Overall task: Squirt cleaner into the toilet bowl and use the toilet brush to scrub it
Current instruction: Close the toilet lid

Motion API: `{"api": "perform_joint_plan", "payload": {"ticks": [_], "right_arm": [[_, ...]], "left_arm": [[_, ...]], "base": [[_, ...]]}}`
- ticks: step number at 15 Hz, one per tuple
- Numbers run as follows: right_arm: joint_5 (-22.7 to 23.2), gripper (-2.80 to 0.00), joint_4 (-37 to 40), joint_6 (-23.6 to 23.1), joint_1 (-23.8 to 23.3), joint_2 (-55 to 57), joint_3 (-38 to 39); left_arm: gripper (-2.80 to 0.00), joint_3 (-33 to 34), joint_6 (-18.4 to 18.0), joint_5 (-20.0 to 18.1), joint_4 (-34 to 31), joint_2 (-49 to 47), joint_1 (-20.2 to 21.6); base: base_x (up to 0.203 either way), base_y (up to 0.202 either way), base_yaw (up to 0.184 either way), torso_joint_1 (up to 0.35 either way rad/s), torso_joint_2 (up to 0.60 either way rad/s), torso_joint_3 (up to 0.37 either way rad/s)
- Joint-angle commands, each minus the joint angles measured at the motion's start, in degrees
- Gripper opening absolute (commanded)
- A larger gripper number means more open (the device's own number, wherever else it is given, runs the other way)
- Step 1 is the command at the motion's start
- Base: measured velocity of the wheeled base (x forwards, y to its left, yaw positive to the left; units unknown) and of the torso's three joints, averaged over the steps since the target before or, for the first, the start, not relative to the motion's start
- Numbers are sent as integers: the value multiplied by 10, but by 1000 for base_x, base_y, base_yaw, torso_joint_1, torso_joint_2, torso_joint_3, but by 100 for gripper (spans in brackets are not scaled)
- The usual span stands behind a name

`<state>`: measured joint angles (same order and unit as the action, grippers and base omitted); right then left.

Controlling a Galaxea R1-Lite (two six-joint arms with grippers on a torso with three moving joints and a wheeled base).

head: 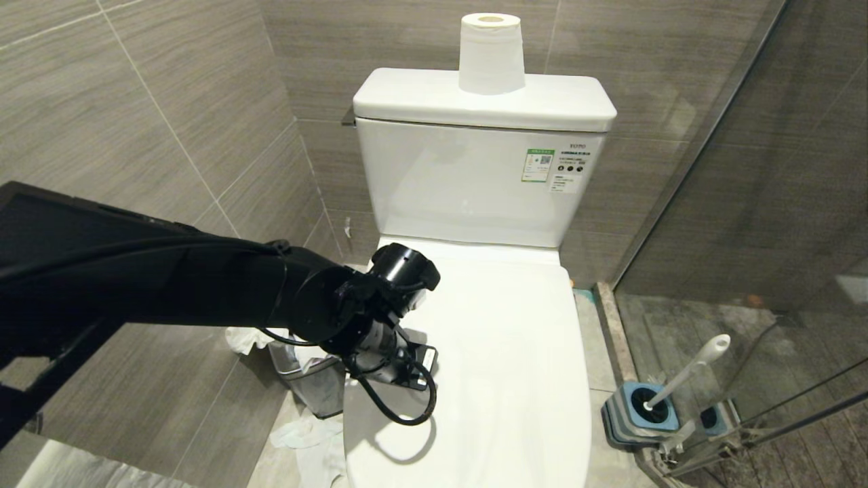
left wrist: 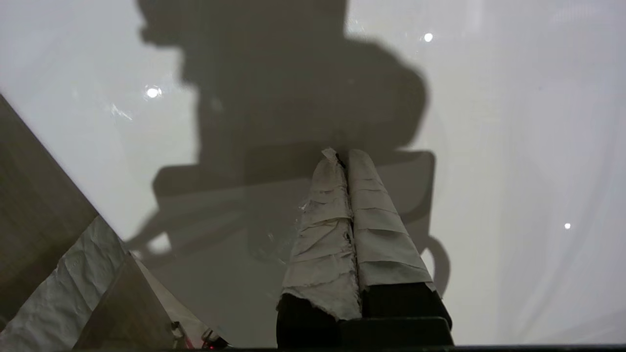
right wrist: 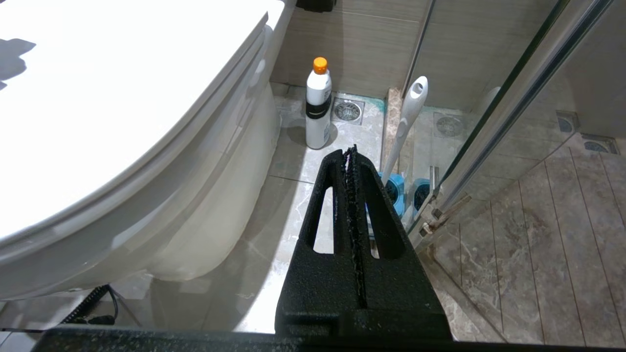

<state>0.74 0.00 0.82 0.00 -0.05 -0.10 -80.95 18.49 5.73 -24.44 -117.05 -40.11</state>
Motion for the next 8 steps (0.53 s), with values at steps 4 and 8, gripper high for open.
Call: {"api": "perform_joint_plan", "payload": {"ticks": [4, 8], "right_arm": [[1, -280, 0, 1, 0, 0, 0], [1, -280, 0, 0, 0, 0, 0]], "left_arm": [[-280, 9, 23, 1, 2, -21, -3], [-280, 18, 29, 2, 14, -26, -7]], "base": [[0, 0, 0, 0, 0, 0], [0, 0, 0, 0, 0, 0]]}}
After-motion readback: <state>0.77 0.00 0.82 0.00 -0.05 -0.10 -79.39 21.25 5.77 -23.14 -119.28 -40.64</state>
